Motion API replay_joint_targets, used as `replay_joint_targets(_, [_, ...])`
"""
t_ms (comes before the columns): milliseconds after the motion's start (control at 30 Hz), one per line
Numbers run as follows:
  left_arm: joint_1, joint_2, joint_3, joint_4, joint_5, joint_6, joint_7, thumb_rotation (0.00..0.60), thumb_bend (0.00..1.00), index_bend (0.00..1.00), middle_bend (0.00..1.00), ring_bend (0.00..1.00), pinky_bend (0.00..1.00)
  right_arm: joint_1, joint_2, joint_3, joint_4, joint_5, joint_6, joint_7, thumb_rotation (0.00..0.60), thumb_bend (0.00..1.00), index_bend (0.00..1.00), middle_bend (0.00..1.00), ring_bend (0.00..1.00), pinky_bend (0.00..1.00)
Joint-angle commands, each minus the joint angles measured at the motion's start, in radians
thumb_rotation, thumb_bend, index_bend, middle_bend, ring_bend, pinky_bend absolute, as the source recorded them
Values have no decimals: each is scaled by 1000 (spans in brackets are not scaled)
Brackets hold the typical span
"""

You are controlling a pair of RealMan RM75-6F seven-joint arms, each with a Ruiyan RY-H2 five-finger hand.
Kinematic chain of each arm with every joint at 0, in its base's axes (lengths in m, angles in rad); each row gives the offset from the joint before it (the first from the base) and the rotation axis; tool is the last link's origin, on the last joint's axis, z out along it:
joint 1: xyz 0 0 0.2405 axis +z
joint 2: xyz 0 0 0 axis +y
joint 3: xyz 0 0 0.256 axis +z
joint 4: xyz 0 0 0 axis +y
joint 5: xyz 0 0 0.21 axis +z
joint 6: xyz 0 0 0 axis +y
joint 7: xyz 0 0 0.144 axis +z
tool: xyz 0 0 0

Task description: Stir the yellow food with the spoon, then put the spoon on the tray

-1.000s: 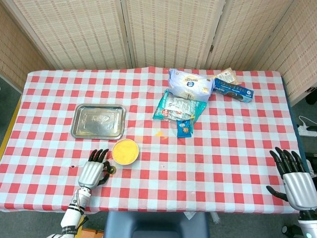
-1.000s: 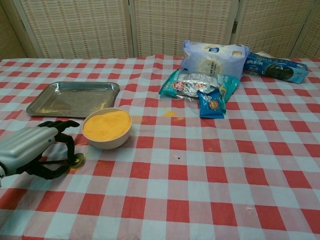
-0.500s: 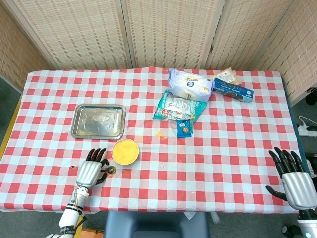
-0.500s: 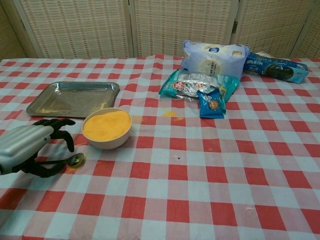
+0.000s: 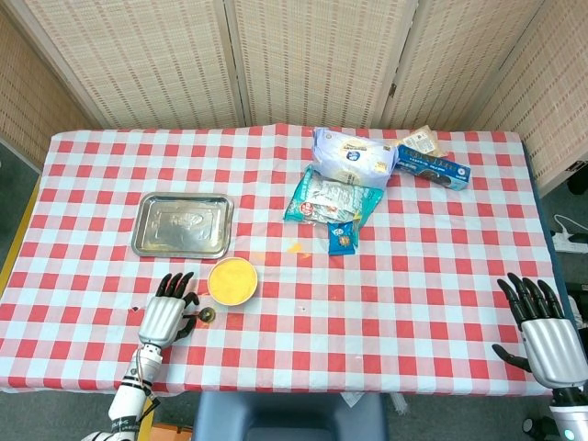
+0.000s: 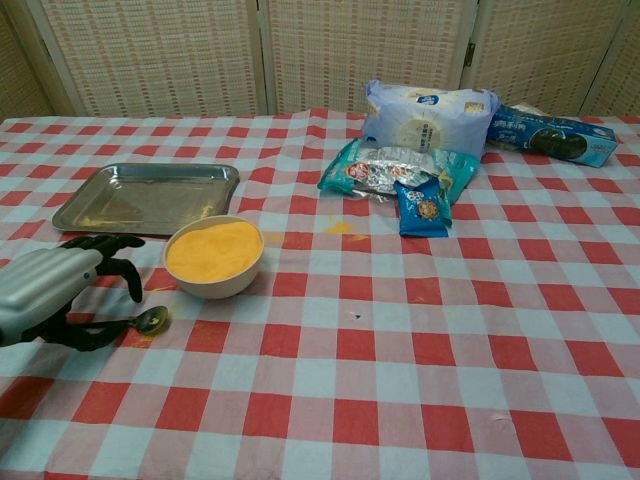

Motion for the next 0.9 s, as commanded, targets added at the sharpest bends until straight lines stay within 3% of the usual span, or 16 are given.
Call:
replay_joint_targets(33, [-1,-1,1,2,0,-2,1,600,387,432,29,0,0,0,0,0,0,0,0,0,600,0,0,0,0,0])
replay_joint_targets(900, [-7,-25,-6,42,-16,-17,-15,600,386,561,51,0,0,2,-2,0,0,4,-5,-6,600,0,0,0,0,0])
